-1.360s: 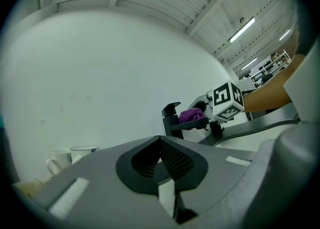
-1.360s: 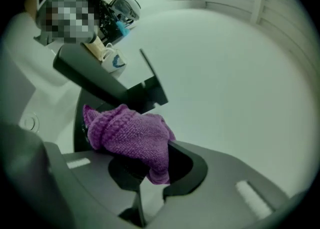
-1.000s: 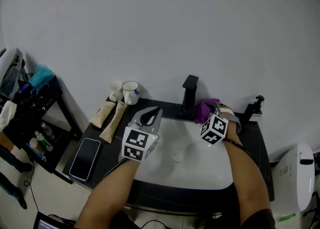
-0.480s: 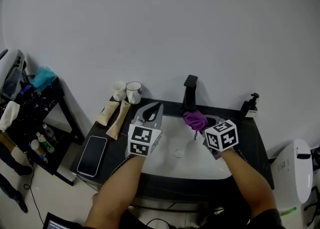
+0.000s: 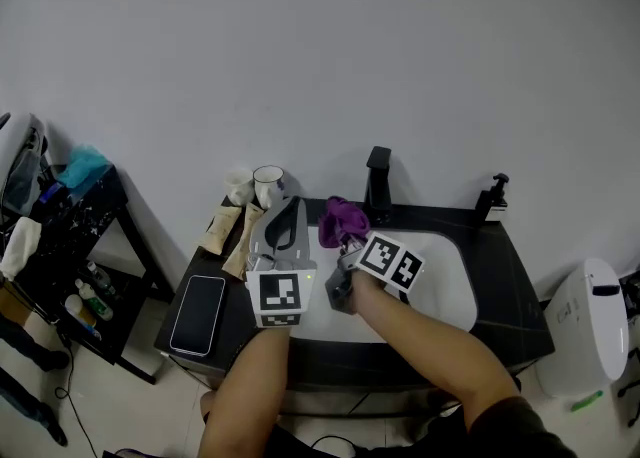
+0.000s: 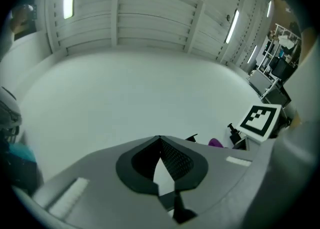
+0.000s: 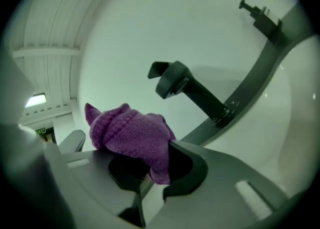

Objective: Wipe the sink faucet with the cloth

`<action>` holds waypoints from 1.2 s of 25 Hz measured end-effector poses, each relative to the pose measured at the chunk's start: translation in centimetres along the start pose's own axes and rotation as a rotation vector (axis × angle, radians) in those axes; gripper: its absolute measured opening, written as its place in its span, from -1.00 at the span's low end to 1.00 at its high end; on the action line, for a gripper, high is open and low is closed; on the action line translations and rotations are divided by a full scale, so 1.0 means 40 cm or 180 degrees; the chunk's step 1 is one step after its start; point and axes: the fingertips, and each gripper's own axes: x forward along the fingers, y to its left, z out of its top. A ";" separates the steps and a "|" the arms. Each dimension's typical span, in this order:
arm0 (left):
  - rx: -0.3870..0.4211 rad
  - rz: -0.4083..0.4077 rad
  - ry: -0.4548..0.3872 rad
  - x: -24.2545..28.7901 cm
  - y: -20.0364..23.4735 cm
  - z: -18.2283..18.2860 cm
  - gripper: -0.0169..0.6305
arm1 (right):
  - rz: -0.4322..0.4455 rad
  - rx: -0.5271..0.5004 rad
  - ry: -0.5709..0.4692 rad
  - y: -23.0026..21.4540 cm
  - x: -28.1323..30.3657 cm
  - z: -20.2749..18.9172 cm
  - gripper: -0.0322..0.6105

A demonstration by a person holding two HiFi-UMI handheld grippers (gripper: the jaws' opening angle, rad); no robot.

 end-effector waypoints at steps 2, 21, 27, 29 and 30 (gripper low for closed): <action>-0.0030 0.0089 -0.0039 -0.010 0.015 0.007 -0.90 | -0.0077 0.0181 -0.0339 0.007 0.040 0.015 -0.73; -0.0278 0.0301 -0.0180 -0.027 0.075 0.029 -0.90 | -0.0480 0.1037 -0.1649 -0.041 0.176 0.156 -0.73; -0.0294 0.0231 -0.0157 -0.023 0.064 0.030 -0.90 | -0.0648 0.1527 -0.1655 -0.123 0.168 0.087 -0.73; -0.0281 0.0219 -0.0137 -0.022 0.061 0.026 -0.90 | -0.0631 0.1597 -0.1636 -0.131 0.166 0.072 -0.73; -0.0276 0.0221 -0.0129 -0.022 0.061 0.024 -0.90 | -0.0588 0.1594 -0.1614 -0.125 0.165 0.068 -0.73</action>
